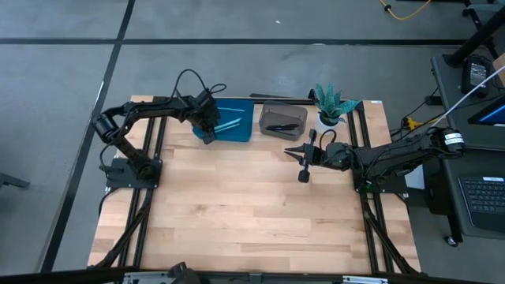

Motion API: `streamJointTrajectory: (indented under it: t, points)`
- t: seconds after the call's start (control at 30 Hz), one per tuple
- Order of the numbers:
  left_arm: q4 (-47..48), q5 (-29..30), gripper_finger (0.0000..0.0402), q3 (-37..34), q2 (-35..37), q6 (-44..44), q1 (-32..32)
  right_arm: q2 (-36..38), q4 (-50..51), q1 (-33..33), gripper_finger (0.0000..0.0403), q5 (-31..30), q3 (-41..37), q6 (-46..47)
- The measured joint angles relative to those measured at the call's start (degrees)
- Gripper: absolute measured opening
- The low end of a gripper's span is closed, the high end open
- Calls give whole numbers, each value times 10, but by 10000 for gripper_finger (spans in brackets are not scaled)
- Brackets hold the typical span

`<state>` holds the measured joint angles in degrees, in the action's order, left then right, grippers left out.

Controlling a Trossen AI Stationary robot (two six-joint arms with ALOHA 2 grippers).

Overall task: Sort pens & pencils
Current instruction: Put the light green pencil into the blue bin

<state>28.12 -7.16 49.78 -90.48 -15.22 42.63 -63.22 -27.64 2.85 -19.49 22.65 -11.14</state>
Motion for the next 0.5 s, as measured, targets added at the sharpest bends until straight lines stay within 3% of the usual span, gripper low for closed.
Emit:
streamJointTrajectory:
  t: [0.27,0.5]
  points:
    - [-6,7,20,0,0,28,0,0,0,0,37,0,0,0]
    - [-12,7,66,0,0,29,0,0,0,0,37,0,0,0]
